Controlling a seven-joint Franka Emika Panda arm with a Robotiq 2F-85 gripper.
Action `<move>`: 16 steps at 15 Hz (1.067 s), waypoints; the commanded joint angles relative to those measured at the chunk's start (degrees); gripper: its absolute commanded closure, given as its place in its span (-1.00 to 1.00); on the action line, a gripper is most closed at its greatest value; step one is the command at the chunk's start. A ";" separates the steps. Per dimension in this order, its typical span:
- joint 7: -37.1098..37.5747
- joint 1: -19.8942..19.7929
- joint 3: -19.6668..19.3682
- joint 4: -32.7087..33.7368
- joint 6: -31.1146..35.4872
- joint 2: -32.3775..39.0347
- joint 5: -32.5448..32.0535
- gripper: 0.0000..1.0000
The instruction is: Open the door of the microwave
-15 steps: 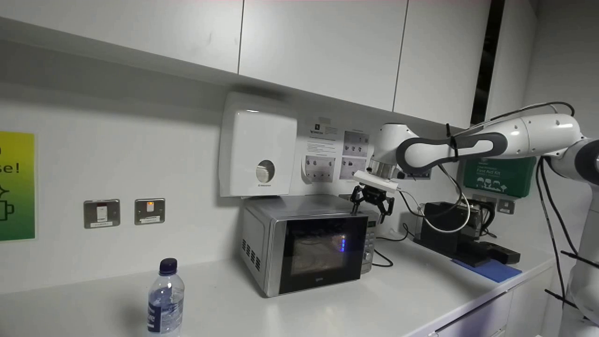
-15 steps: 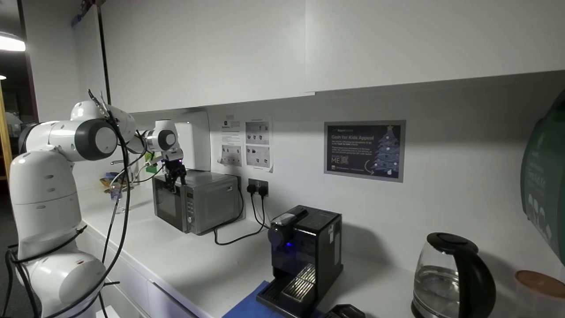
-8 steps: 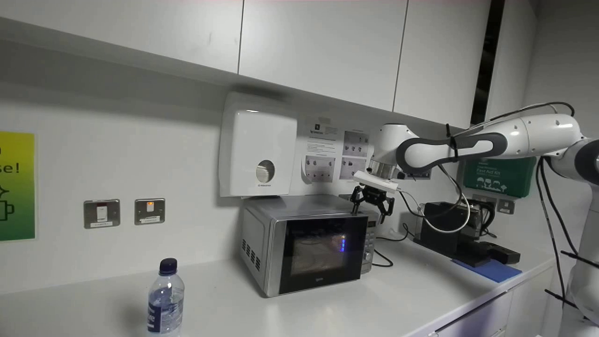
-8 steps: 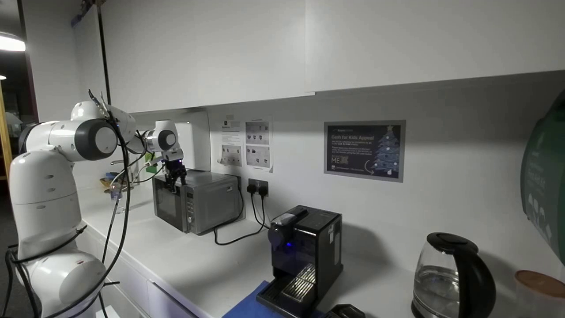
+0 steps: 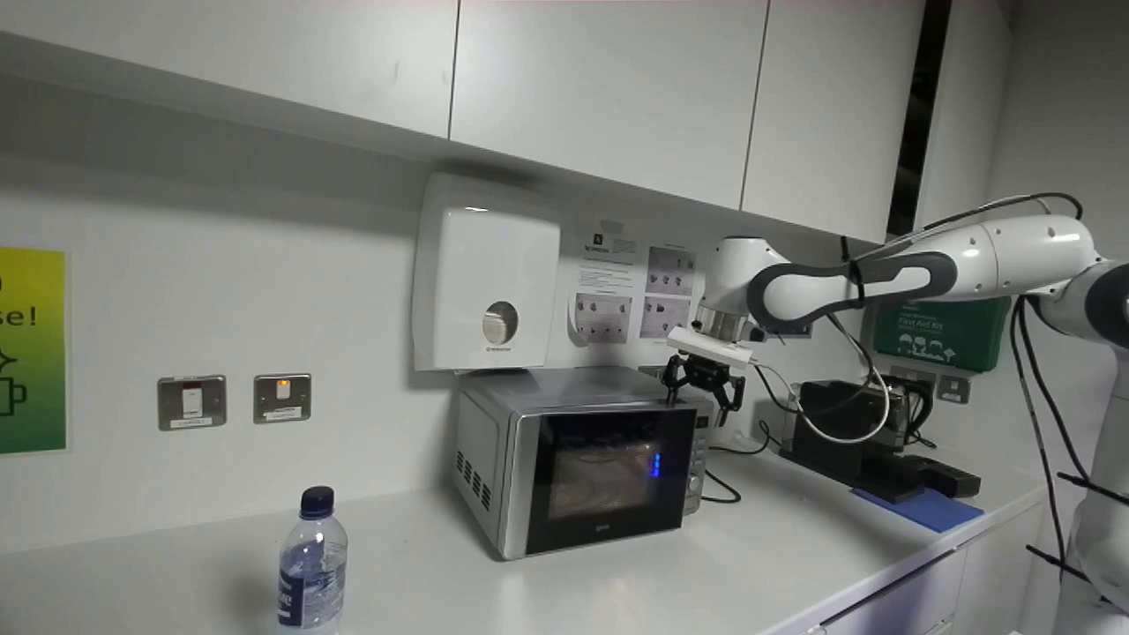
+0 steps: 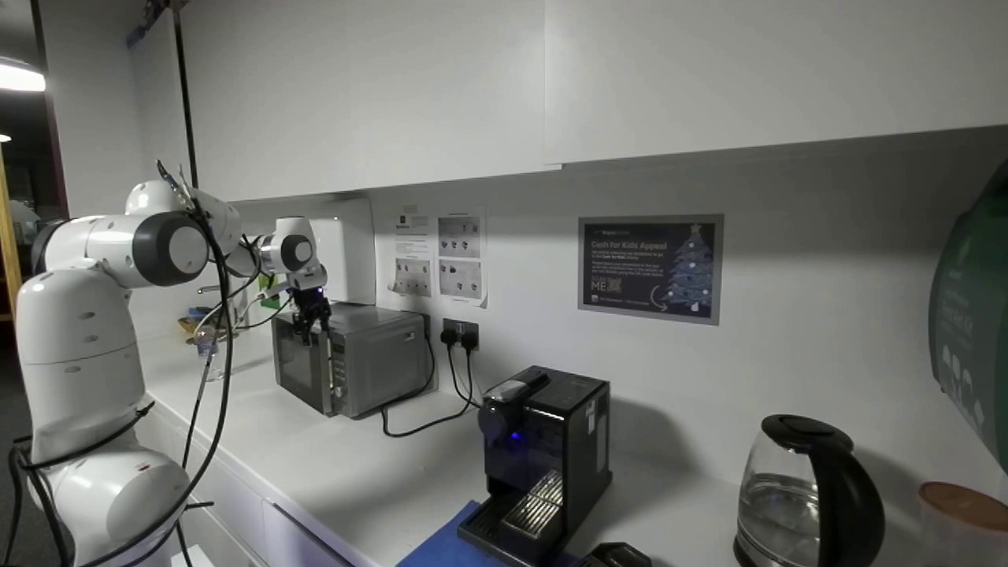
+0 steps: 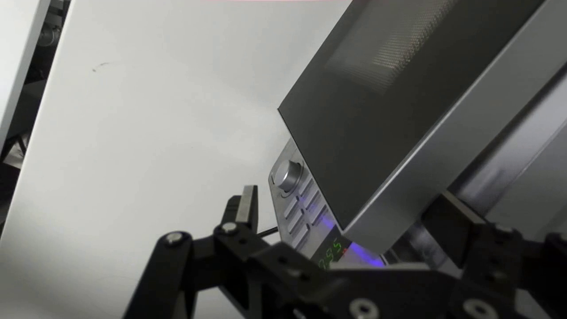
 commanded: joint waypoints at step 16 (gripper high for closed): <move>-0.32 2.81 -0.41 -2.51 -1.06 -2.26 1.83 -1.00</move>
